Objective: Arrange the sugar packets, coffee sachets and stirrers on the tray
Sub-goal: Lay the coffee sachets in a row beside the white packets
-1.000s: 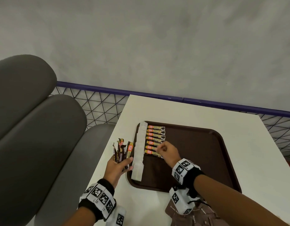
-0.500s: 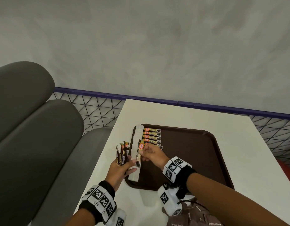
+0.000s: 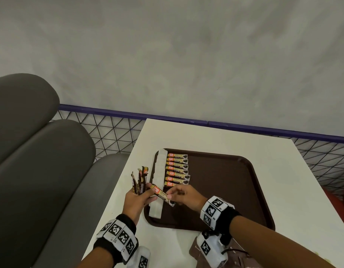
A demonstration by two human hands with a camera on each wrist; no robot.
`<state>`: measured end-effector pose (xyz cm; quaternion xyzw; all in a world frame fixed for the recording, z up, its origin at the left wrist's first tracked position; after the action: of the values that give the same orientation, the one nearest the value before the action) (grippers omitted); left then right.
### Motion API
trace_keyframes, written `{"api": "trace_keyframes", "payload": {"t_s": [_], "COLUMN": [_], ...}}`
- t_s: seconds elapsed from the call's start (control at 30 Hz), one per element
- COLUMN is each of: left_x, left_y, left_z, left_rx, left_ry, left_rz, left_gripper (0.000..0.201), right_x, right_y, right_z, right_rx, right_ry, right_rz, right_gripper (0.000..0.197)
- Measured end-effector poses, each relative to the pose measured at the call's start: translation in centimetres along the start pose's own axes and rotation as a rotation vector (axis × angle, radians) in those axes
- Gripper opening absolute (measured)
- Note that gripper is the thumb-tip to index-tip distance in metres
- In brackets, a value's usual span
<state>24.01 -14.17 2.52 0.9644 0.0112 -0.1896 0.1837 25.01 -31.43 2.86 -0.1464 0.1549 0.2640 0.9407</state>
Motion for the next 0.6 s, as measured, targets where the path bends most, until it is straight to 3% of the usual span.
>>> {"api": "trace_keyframes", "payload": {"t_s": [0.03, 0.17, 0.37, 0.6], "left_x": [0.0, 0.3, 0.4, 0.5], "left_y": [0.0, -0.5, -2.0, -3.1], "left_z": [0.1, 0.4, 0.0, 0.1], "left_rx": [-0.022, -0.025, 0.087, 0.179], "left_ry": [-0.001, -0.013, 0.009, 0.009], "left_rz": [0.001, -0.027, -0.061, -0.081], "left_gripper": [0.012, 0.016, 0.035, 0.038], "right_x": [-0.1, -0.4, -0.6, 0.5], "right_y": [-0.1, -1.7, -4.7, -4.9], "right_z": [-0.4, -1.6, -3.3, -3.4], "right_rx": [0.031, 0.066, -0.095, -0.309], "right_ry": [0.014, 0.048, 0.148, 0.192], "right_rz": [-0.006, -0.174, -0.423, -0.425], "right_gripper": [0.005, 0.014, 0.008, 0.011]}}
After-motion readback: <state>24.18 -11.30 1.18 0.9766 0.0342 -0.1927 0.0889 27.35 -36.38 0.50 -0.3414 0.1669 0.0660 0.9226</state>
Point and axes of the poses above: each hand's wrist, its own x-axis towards the middle knuckle, its own y-axis out of the palm, z = x × y, the point moved 4 cm from there along x, towards the middle knuckle, and after that the axes turned 7 degrees about z, right-handed, at the moved point
